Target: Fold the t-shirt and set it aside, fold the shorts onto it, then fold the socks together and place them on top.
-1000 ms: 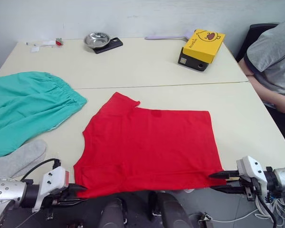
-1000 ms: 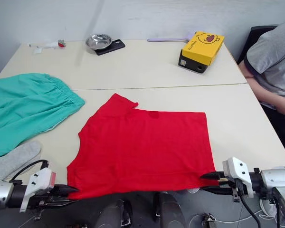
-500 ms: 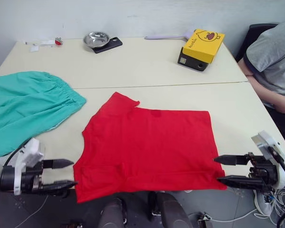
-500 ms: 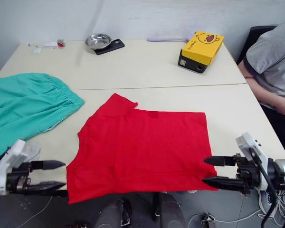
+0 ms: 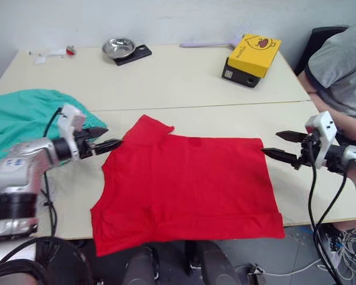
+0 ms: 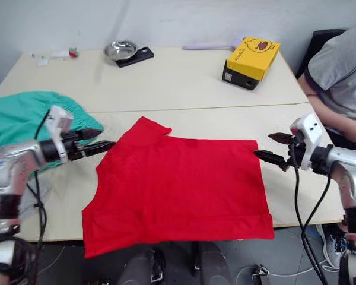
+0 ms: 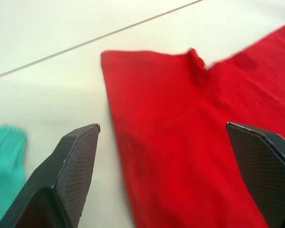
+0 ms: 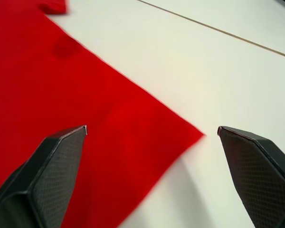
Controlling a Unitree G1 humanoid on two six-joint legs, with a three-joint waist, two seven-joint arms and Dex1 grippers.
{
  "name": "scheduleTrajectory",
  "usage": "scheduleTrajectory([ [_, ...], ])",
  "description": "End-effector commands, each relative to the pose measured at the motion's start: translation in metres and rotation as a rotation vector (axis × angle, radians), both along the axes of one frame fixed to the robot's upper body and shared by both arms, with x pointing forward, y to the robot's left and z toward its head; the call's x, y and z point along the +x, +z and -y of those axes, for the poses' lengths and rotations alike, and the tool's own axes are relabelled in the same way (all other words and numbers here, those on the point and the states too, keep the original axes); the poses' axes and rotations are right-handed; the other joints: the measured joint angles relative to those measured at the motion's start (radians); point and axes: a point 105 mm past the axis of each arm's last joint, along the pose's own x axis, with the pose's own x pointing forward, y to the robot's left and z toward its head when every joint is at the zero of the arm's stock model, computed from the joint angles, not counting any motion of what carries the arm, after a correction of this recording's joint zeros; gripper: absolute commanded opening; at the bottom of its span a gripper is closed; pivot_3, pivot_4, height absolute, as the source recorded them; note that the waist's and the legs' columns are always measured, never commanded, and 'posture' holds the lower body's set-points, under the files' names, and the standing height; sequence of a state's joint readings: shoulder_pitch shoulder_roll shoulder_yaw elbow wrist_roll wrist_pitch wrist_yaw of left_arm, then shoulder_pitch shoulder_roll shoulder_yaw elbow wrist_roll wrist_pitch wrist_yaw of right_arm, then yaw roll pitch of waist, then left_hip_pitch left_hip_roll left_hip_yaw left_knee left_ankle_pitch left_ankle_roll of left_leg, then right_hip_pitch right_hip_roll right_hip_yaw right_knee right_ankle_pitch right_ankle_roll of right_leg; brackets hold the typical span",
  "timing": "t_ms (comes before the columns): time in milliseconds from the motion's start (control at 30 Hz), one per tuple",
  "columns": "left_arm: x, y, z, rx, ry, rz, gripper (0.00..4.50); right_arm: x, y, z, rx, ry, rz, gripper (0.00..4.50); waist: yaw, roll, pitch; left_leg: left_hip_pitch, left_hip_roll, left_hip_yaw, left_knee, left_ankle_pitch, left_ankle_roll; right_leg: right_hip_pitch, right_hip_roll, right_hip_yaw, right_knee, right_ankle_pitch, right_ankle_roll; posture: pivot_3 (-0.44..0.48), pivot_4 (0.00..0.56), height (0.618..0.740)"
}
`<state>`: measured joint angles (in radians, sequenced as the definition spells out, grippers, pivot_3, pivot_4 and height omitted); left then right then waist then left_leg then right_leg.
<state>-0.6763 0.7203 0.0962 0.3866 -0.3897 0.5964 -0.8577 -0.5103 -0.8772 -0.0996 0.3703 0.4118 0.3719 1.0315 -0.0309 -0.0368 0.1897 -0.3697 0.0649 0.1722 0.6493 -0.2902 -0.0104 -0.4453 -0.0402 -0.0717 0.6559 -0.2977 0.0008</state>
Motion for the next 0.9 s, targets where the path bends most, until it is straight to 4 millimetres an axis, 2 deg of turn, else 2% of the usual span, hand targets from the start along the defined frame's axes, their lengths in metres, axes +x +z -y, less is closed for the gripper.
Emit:
scheduleTrajectory([
  [33, 0.019, 0.001, -0.002, 0.051, 0.048, -0.001, 4.46, 0.015, -0.003, 0.005, -0.042, -0.037, 0.005, 4.5, -0.003, 0.0, 0.0, 0.0, 0.0, 0.001, 0.0, 0.0, 0.0, -0.001, 0.0, 0.001, 0.0, 0.0, 0.0, 0.0, 0.15, 0.74],
  [200, 0.032, -0.01, 0.002, 0.083, 0.06, -0.08, 4.46, 0.034, -0.012, -0.001, -0.021, -0.061, -0.045, 4.5, -0.009, 0.0, 0.0, 0.002, 0.0, 0.002, 0.001, 0.003, -0.003, -0.001, 0.001, 0.003, 0.005, 0.0, 0.0, 0.0, 0.15, 0.74],
  [333, 0.03, -0.018, 0.002, 0.132, 0.04, -0.131, 4.46, 0.041, -0.012, -0.016, 0.034, -0.025, -0.115, 4.5, -0.013, 0.0, 0.0, 0.002, 0.001, 0.002, 0.001, 0.004, -0.004, -0.002, 0.001, 0.003, 0.007, 0.0, -0.001, 0.0, 0.15, 0.74],
  [533, 0.032, -0.024, -0.004, 0.149, 0.075, -0.138, 4.46, 0.048, -0.01, -0.024, 0.062, -0.02, -0.158, 4.5, -0.019, 0.0, 0.0, 0.002, 0.001, 0.002, 0.002, 0.005, -0.004, -0.002, 0.0, 0.003, 0.008, 0.0, -0.001, 0.0, 0.15, 0.74],
  [667, 0.035, -0.032, 0.01, 0.088, 0.055, -0.175, 4.46, 0.05, -0.011, -0.027, 0.107, -0.02, -0.2, 4.5, -0.019, 0.0, 0.0, 0.002, 0.0, 0.002, 0.003, 0.005, -0.004, -0.002, 0.0, 0.003, 0.009, 0.0, -0.001, 0.0, 0.15, 0.74],
  [867, 0.041, -0.037, 0.017, 0.05, 0.072, -0.183, 4.46, 0.053, -0.013, -0.029, 0.087, -0.019, -0.222, 4.5, -0.011, 0.0, 0.0, 0.002, -0.001, 0.002, 0.005, 0.005, -0.003, -0.002, -0.001, 0.003, 0.011, 0.0, -0.001, 0.0, 0.15, 0.74],
  [900, 0.042, -0.038, 0.018, 0.049, 0.072, -0.185, 4.28, 0.054, -0.015, -0.03, 0.084, -0.021, -0.229, 4.5, -0.009, 0.0, 0.0, 0.002, -0.001, 0.002, 0.005, 0.005, -0.003, -0.002, -0.001, 0.003, 0.011, 0.0, -0.001, 0.0, 0.15, 0.74],
])
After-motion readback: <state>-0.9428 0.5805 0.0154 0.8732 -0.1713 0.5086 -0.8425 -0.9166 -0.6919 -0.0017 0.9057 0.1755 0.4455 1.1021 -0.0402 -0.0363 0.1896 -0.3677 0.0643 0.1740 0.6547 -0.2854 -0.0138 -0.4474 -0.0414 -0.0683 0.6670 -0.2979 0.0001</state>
